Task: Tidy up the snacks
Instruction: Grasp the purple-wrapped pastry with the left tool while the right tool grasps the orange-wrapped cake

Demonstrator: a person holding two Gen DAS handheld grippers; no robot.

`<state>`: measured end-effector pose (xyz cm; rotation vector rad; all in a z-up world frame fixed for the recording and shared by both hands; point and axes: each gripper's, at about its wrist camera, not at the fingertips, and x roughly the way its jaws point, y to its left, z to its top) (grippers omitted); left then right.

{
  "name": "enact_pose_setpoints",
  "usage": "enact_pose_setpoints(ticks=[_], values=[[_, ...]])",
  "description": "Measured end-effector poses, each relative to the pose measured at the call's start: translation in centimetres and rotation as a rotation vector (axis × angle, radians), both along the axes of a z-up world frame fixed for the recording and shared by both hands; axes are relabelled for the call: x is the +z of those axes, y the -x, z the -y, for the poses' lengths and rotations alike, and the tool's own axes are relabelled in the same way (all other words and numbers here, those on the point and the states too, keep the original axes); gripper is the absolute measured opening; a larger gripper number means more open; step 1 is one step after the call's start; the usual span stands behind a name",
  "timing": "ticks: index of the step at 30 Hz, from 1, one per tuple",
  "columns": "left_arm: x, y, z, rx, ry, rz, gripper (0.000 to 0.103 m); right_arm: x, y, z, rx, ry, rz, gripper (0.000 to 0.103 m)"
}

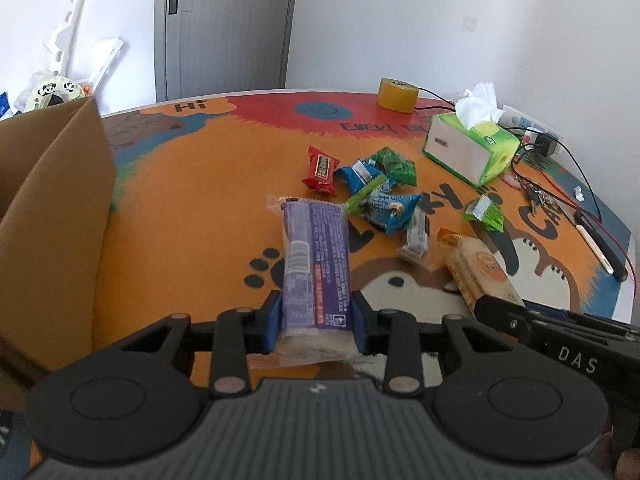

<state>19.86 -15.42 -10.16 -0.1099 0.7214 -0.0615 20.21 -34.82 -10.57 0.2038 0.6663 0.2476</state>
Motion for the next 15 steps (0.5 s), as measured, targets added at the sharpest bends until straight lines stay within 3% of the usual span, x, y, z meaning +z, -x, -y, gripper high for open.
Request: enact_pose_setpoints(ticks=[6, 15], values=[[-0.1, 0.6, -0.1, -0.011, -0.017, -0.011, 0.038, 0.1, 0.3, -0.3, -0.004, 0.004, 0.004, 0.041], [-0.6, -0.7, 0.5, -0.004, -0.032, -0.013, 0.046, 0.0, -0.8, -0.5, -0.032, 0.023, 0.009, 0.055]])
